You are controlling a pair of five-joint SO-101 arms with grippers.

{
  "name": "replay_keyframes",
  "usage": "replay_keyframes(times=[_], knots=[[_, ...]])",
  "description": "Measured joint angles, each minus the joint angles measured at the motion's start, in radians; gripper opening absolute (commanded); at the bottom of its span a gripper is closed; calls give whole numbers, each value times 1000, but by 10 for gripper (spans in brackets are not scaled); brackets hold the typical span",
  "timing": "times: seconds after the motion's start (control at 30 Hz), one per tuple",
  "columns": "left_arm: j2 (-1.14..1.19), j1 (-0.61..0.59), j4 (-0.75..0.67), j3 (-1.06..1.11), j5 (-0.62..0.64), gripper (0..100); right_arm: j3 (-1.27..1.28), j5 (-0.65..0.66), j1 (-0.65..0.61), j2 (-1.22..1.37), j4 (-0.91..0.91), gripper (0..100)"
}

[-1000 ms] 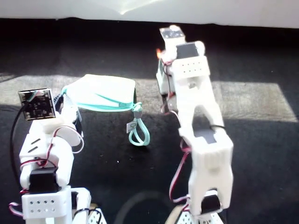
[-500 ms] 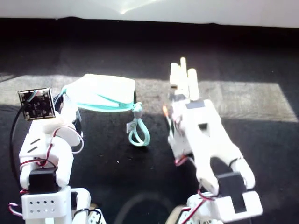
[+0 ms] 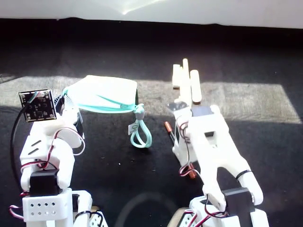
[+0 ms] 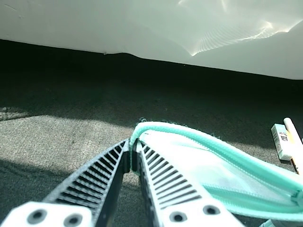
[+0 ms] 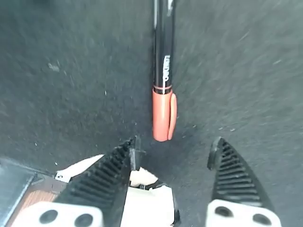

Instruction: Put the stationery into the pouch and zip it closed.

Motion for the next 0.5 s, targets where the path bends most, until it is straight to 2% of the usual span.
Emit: replay_keyframes(times=[0.23, 0.37, 0.5], knots=[[0, 0, 0, 0, 0, 10, -229, -94, -31, 35, -51, 241], [0, 2, -20, 0, 0, 10, -302, -152, -107, 178, -121, 241], [0, 5, -26, 0, 0, 10, -411, -184, -118, 362, -144, 238]])
